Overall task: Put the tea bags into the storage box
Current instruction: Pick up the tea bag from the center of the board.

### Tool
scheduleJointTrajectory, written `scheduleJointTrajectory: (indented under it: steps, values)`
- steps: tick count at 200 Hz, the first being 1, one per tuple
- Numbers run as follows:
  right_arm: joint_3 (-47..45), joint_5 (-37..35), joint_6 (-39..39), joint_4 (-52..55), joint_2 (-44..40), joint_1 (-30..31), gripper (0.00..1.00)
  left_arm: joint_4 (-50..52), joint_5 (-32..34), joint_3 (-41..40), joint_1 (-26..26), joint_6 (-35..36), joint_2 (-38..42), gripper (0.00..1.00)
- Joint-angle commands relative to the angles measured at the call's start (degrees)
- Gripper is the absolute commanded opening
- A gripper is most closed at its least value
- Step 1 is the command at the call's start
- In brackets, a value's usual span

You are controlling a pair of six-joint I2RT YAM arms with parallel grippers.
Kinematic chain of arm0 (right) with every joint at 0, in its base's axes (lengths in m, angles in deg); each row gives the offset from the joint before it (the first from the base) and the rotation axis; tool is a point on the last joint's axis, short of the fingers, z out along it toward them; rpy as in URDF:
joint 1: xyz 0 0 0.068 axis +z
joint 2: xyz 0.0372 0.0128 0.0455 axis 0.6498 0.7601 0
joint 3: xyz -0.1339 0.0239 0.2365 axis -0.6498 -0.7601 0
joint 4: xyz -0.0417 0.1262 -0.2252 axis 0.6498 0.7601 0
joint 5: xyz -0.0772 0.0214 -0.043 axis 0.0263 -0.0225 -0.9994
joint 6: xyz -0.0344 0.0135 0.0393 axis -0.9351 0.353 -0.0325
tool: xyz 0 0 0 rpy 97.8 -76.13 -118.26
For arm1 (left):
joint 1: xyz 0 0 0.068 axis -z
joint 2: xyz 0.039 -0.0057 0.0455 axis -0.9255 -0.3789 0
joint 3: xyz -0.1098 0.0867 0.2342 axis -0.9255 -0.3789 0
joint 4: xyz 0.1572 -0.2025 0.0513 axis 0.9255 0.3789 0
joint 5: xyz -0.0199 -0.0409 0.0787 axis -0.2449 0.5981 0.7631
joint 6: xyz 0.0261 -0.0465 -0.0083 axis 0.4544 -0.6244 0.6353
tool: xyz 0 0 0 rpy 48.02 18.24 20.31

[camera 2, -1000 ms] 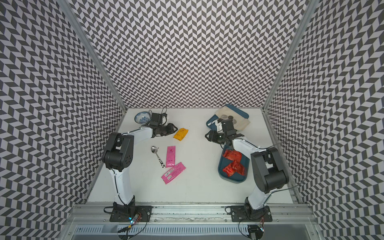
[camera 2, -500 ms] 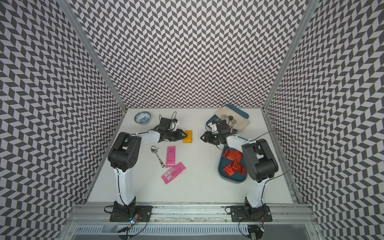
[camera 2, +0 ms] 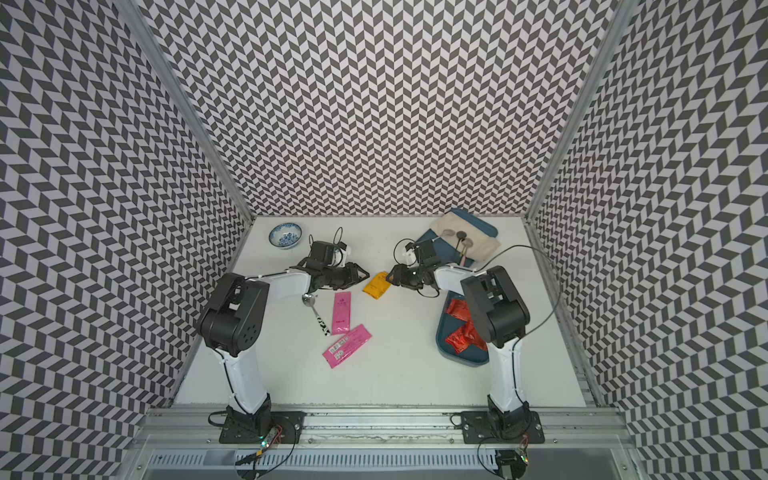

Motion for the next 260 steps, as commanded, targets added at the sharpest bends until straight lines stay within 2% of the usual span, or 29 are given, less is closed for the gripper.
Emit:
scheduleJointTrajectory:
  steps: [1,54,97,131,167,186,212,234,260]
  values:
    - [2.8,0.7,0.3,-1.0,2.3,1.4,0.55,-1.6,-0.5,-1.1,1.2,0.1,1.3,0.43]
    - [3.7,1.6,2.6,0.0,4.1,2.5,0.51,-0.3,-1.1,-1.1,1.9,1.6,-2.3,0.41]
    - [0.4,-0.8,3.7,2.6,0.1,3.4,0.54,0.1,-2.3,-2.2,2.8,1.3,-1.9,0.38]
    - [-0.9,-0.7,4.6,2.9,-2.1,4.9,0.52,-0.6,-2.4,-4.7,2.9,1.2,-0.3,0.38]
    - [0.0,0.4,5.5,2.2,0.6,6.6,0.4,-2.1,-2.7,-6.3,2.9,0.2,-0.5,0.38]
    - [-0.1,0.0,6.1,1.7,1.2,6.9,0.3,-2.4,-2.5,-6.8,2.9,0.1,-0.2,0.38]
    - [0.1,-0.4,6.4,1.5,0.7,6.9,0.11,-2.1,-2.2,-6.9,2.9,0.3,0.6,0.38]
    - [0.0,-0.3,6.4,1.7,-0.4,6.8,0.0,-1.5,-1.8,-6.5,2.9,0.2,2.0,0.39]
    - [0.1,-0.6,5.5,3.0,-3.5,6.6,0.0,0.1,-0.6,-5.8,2.0,-0.2,6.5,0.41]
